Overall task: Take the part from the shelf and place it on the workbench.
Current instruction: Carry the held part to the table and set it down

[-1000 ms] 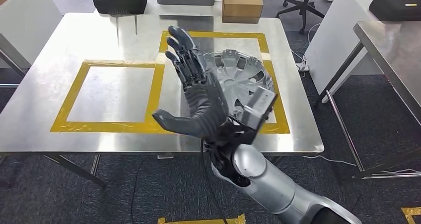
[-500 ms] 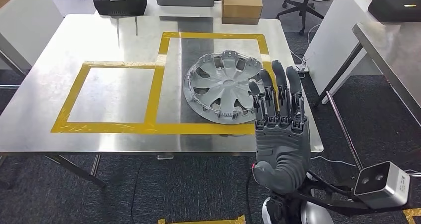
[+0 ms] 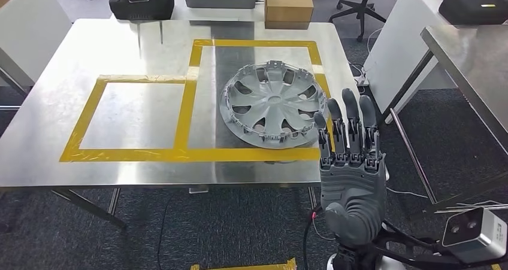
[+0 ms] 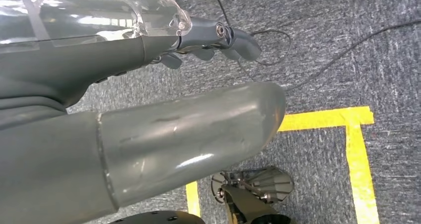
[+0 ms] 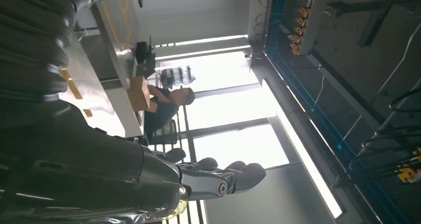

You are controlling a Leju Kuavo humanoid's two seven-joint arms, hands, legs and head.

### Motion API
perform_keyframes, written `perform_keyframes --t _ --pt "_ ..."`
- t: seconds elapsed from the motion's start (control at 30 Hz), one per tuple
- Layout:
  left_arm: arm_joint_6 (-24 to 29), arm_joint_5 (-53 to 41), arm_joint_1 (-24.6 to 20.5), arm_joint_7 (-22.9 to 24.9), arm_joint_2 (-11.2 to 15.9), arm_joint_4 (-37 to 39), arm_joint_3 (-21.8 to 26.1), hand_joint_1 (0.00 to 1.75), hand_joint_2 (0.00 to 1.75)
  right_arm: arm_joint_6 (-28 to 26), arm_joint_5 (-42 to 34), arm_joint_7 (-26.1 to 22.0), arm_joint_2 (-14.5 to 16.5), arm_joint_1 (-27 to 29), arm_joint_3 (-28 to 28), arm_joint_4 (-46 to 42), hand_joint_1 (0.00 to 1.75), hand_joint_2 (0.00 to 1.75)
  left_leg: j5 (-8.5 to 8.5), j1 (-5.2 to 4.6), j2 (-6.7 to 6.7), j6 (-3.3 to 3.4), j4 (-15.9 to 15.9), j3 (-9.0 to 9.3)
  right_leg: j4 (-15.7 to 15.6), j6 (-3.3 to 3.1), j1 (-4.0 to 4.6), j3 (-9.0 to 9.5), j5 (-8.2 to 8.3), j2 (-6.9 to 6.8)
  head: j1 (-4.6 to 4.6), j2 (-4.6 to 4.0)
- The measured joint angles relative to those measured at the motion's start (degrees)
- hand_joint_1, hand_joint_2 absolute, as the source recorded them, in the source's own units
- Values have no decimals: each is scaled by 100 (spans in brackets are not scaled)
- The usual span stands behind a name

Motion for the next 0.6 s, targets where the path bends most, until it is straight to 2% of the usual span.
perform_keyframes --t 0.07,0.13,0.17,0.23,0.27,0.3,0.33,0.37,0.4,0.47,0.5,0.6 --pt "16 -3 -5 -8 -1 0 10 0 0 -11 36 18 -2 -12 1 -10 0 175 29 -13 3 43 -5 -2 -4 41 -17 2 26 5 -5 0" --pt "23 -3 -13 -4 -7 0 38 0 0 -15 52 24 -11 -25 1 -21 0 175 91 9 10 102 -54 1 100 77 -22 -42 -83 33 -1 0" --pt "26 -3 -19 8 -9 0 58 0 0 -15 55 26 -17 -31 0 -26 0 175 121 22 14 129 -81 -3 290 88 -21 -116 -237 46 16 0" --pt "29 -3 -20 44 -11 0 91 0 0 -16 45 33 -31 -32 -1 -23 0 175 152 20 17 157 -97 -26 988 102 -20 -377 -664 55 67 0" --pt "29 -3 -18 64 -11 0 102 0 0 -17 34 37 -35 -29 -1 -20 0 175 160 11 18 160 -94 -41 1340 101 -21 -504 -817 54 86 0" --pt "29 -4 -16 78 -11 0 110 0 0 -17 22 39 -39 -25 -1 -16 0 175 167 0 17 159 -91 -52 1564 92 -21 -574 -871 54 102 0" --pt "29 -5 -16 86 -11 0 120 0 0 -17 10 39 -42 -25 -1 -15 0 175 173 -12 15 157 -88 -58 1578 72 -19 -552 -805 54 117 0" --pt "29 -8 -17 91 -11 0 131 0 0 -16 0 39 -42 -26 -1 -15 0 175 177 -24 10 153 -86 -59 1372 38 -12 -430 -635 55 134 0" --pt "29 -10 -20 91 -13 0 140 0 0 -15 -9 39 -43 -28 -2 -15 0 175 181 -34 4 149 -85 -56 1010 -11 2 -240 -420 57 150 0" --pt "30 -20 -29 84 -26 0 156 0 0 -12 -28 39 -43 -33 -3 -16 0 175 200 -47 -7 113 -81 -74 305 -123 49 119 -151 60 145 0" --pt "32 -24 -35 79 -33 0 168 0 0 -11 -34 39 -43 -36 -4 -17 0 175 220 -41 -11 79 -79 -93 116 -162 74 202 -109 61 138 0" --pt "36 -29 -45 72 -44 0 215 0 0 -4 -46 39 -46 -52 -5 -17 0 175 260 -13 -13 -40 -73 -150 -62 -231 94 222 -57 46 156 0"
